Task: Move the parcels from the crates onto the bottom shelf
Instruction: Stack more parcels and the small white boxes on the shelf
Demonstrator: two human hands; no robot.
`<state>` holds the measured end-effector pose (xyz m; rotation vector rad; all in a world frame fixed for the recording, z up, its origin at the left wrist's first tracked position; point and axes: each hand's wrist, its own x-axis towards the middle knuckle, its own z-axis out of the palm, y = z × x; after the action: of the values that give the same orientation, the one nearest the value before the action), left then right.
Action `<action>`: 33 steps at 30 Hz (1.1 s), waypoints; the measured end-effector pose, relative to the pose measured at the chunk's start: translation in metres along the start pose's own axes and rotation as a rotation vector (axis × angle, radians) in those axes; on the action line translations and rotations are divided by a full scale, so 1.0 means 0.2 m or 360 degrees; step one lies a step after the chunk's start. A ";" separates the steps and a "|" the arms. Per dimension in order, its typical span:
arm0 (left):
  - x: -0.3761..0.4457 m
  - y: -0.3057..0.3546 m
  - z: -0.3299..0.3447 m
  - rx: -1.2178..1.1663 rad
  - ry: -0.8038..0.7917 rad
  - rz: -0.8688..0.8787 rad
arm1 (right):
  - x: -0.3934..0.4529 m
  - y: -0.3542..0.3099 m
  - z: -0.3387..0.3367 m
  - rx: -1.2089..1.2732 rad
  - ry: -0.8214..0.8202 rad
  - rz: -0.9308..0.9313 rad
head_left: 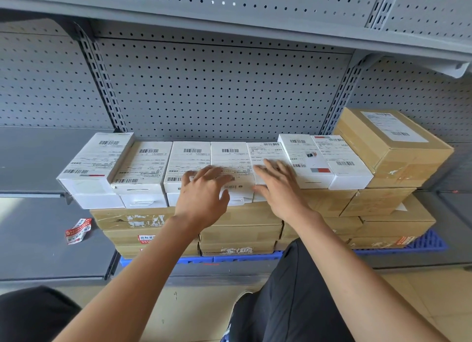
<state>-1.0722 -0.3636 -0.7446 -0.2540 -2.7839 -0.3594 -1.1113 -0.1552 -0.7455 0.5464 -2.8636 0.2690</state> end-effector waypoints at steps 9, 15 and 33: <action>0.00 -0.01 0.01 0.0011 0.0008 0.0004 | 0.03 0.03 0.01 -0.0027 -0.0002 -0.0052; 0.01 -0.03 -0.01 -0.0059 -0.0069 0.0013 | 0.02 -0.01 0.02 0.0053 -0.0104 -0.0022; -0.17 -0.60 -0.34 0.0274 0.0153 -0.0299 | 0.20 -0.64 0.04 0.0134 -0.0147 -0.0300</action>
<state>-1.0469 -0.5011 -0.7206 0.0640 -2.7293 -0.1682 -1.1013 -0.2885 -0.7265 0.8605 -2.8718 0.3420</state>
